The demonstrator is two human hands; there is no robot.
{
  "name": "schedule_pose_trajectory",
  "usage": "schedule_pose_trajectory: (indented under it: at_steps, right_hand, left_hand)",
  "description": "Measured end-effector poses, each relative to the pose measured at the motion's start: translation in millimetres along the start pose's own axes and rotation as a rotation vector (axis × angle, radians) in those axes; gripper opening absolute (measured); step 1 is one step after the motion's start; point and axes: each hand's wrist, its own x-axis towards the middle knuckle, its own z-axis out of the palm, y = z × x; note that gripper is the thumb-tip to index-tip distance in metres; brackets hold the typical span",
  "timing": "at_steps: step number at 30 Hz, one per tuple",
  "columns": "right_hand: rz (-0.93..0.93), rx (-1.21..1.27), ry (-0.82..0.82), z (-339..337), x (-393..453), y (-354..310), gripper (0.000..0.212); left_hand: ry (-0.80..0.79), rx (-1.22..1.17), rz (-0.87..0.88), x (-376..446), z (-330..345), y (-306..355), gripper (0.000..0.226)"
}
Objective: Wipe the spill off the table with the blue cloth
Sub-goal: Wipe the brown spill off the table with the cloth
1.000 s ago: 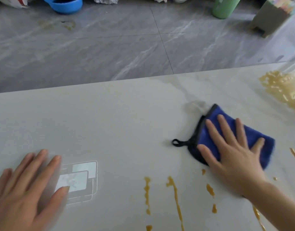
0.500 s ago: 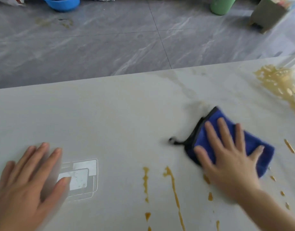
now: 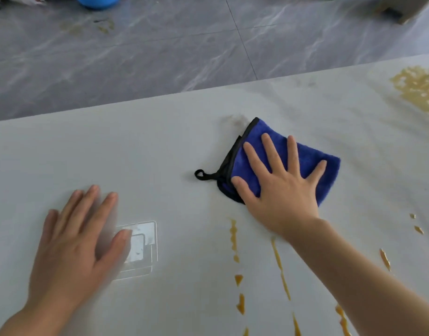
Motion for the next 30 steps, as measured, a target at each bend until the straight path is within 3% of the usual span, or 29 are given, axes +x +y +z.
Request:
schedule_pose_trajectory:
  at_steps: [6,10,14,19,24,30]
  right_hand:
    - [-0.316,0.001,-0.09,7.7,-84.2,-58.4,0.067]
    - [-0.319,0.003,-0.068,4.7,-53.5,-70.5,0.065]
    - [-0.19,0.006,-0.064,3.5,-35.6,-57.9,0.067]
    - [-0.098,0.003,-0.051,5.1,-82.7,-47.8,0.067]
    - [-0.292,0.005,-0.132,16.8,-146.7,-76.8,0.073]
    - [-0.365,0.032,-0.05,13.7,-109.7,-72.4,0.065]
  left_hand:
    - [-0.007,0.02,-0.007,0.1,-5.0,4.3,0.082]
    - [-0.008,0.014,-0.016,-0.6,-6.7,5.3,0.082]
    - [-0.018,-0.004,-0.04,-2.4,-6.9,7.2,0.073]
    - [-0.03,0.024,-0.023,-2.4,-9.3,7.3,0.077]
    - [-0.025,0.033,-0.02,-1.9,-9.0,7.9,0.077]
    - [-0.004,0.033,-0.013,-1.5,-8.3,7.0,0.075]
